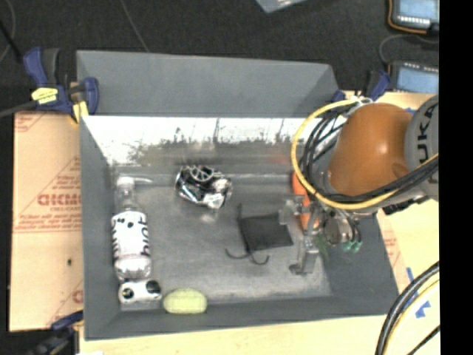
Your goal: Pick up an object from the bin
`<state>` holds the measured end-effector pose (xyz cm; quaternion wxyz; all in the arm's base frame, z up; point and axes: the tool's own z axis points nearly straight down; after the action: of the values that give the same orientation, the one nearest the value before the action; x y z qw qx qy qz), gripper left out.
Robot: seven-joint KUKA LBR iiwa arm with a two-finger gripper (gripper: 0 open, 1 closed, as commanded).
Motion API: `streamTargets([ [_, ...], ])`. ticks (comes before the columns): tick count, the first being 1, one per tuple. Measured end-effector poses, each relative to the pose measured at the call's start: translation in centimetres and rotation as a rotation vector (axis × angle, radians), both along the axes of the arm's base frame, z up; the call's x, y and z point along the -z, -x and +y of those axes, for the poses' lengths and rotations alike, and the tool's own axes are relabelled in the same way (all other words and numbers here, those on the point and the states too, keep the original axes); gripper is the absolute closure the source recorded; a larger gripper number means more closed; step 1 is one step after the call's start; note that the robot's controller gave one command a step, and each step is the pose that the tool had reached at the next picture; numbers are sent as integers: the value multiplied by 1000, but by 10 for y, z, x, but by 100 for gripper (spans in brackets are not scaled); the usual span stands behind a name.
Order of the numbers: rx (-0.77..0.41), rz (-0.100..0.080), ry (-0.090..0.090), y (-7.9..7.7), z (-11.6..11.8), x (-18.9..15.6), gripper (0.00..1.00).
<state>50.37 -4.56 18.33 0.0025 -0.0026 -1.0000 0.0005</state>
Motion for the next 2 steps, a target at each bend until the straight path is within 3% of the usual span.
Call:
streamTargets([
  [1,-1,-6,1,-1,0,-4,0],
  [2,-39,-11,2,-45,-7,70,0],
])
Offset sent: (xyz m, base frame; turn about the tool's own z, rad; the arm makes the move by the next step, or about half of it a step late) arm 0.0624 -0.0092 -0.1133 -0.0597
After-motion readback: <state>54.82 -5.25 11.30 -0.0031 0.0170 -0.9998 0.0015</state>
